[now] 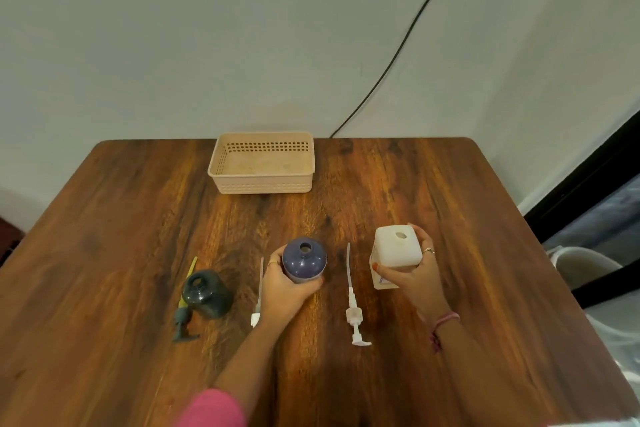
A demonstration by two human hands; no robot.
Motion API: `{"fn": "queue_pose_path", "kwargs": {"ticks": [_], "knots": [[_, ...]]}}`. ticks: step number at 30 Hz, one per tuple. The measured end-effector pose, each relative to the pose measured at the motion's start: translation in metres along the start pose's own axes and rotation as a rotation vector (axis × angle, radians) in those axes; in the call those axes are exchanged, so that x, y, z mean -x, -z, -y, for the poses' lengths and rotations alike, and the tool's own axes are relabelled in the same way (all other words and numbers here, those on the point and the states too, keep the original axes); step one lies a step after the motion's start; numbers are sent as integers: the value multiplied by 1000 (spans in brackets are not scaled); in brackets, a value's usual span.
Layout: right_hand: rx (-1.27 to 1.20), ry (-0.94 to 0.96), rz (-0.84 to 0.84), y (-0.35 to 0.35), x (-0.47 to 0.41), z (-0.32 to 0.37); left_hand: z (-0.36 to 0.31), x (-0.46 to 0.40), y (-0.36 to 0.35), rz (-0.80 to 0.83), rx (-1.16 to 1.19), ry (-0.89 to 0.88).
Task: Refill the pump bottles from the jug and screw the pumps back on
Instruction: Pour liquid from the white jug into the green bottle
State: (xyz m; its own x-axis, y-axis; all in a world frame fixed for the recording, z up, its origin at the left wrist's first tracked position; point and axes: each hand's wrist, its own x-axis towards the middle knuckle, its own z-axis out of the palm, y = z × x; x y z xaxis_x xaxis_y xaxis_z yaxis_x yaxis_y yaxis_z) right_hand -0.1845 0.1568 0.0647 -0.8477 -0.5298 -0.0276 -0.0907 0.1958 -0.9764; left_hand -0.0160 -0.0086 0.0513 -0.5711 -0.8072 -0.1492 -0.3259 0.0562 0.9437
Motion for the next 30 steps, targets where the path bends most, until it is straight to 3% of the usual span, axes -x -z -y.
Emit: {"fn": "queue_pose_path", "kwargs": {"ticks": [16, 22, 30], "knots": [[-9, -36, 27, 5, 13, -35, 22, 16, -11, -4, -7, 83], [-19, -24, 37, 6, 15, -39, 28, 25, 0, 73, -153, 88], [-21, -31, 38, 5, 13, -43, 4, 48, 48, -41, -232, -63]]}}
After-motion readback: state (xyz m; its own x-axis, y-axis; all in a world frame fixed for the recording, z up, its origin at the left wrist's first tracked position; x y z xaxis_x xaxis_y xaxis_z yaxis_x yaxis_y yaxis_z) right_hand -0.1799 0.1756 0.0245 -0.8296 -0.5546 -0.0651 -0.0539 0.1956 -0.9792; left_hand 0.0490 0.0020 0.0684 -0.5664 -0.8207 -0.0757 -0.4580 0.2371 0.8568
